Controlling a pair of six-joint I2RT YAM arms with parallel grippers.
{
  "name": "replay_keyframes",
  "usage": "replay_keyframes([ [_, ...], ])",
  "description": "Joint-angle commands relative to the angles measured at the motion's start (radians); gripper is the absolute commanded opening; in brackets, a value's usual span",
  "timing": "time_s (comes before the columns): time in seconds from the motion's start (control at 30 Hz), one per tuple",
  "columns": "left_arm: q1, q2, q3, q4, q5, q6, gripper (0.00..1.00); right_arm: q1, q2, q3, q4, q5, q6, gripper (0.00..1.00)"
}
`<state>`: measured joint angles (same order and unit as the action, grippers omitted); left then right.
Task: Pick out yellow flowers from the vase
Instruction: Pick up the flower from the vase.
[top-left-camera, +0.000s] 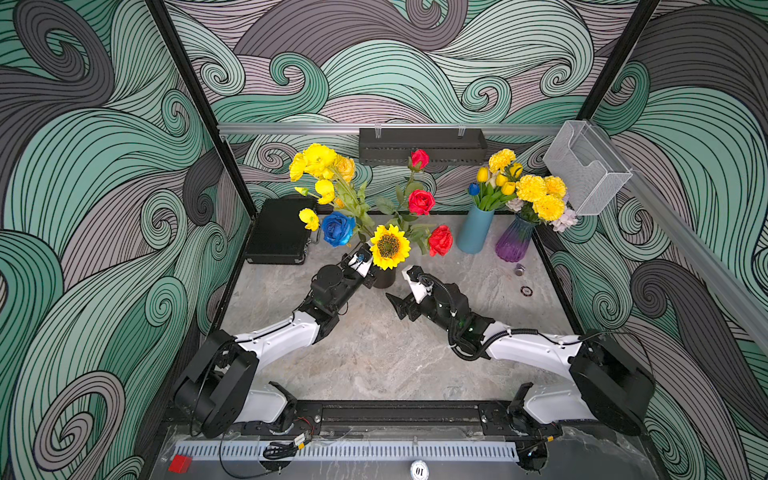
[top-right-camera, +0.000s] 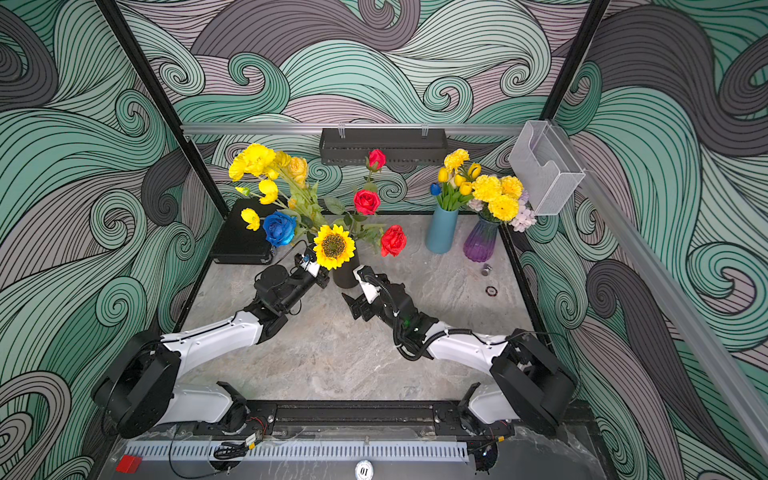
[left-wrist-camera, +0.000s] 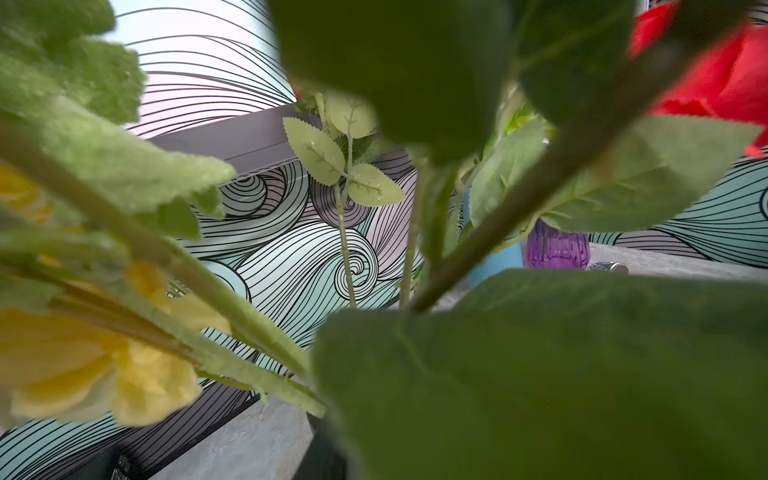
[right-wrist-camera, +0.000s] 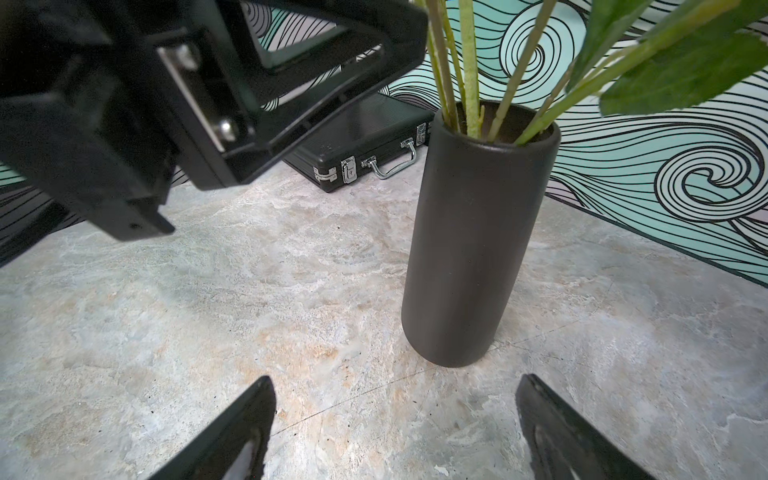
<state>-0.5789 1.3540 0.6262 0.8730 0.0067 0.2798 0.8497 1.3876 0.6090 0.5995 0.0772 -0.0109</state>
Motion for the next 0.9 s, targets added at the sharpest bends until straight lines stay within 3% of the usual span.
replay_keyframes([
  [0.0, -0.004, 0.01, 0.046, 0.045, -0.024, 0.009, 0.26, 0.006, -0.011, -0.013, 0.025, -0.01, -0.008, 0.89],
  [0.37, -0.004, 0.035, 0.083, 0.042, -0.025, 0.012, 0.25, 0.006, -0.007, -0.018, 0.03, -0.013, -0.001, 0.89],
  [0.87, -0.004, 0.024, 0.095, -0.003, -0.014, 0.016, 0.12, 0.006, -0.013, -0.015, 0.022, -0.011, 0.002, 0.88],
])
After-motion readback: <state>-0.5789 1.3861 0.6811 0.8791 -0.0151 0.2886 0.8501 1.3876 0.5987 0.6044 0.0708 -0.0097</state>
